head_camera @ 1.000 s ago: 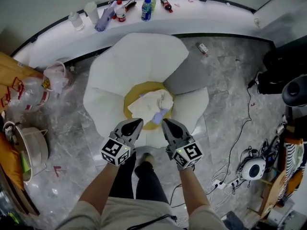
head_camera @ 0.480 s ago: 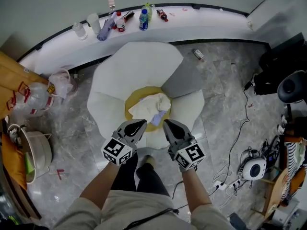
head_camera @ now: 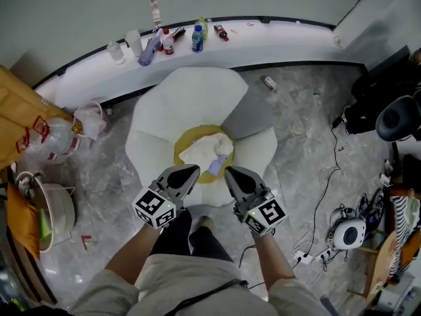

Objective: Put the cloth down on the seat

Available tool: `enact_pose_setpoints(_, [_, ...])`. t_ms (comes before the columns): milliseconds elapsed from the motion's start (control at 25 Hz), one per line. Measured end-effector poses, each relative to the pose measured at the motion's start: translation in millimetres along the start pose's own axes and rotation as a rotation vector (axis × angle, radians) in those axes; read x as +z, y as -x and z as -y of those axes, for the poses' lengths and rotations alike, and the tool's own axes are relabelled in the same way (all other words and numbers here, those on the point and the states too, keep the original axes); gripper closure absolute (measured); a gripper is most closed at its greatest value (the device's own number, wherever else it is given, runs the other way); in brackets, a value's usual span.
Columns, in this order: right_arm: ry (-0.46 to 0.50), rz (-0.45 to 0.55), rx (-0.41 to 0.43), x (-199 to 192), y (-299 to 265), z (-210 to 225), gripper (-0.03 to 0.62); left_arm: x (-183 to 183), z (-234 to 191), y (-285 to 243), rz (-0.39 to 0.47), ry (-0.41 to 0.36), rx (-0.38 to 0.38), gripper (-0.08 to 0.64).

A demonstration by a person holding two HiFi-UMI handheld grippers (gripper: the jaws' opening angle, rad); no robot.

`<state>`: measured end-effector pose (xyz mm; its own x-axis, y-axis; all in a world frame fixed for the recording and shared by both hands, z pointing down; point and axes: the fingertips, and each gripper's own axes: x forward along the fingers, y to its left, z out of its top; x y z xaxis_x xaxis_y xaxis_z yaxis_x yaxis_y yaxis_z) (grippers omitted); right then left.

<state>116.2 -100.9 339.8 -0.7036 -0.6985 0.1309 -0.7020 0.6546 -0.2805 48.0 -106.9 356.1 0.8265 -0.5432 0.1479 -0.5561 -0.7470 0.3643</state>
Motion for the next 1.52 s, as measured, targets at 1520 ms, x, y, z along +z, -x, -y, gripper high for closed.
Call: enact_pose_setpoints(1520, [0.039,0.178,0.156,130.8,78.9,-100.5,0.575,140.6,112.4,75.9,0.163,-0.083,-0.043,0.546])
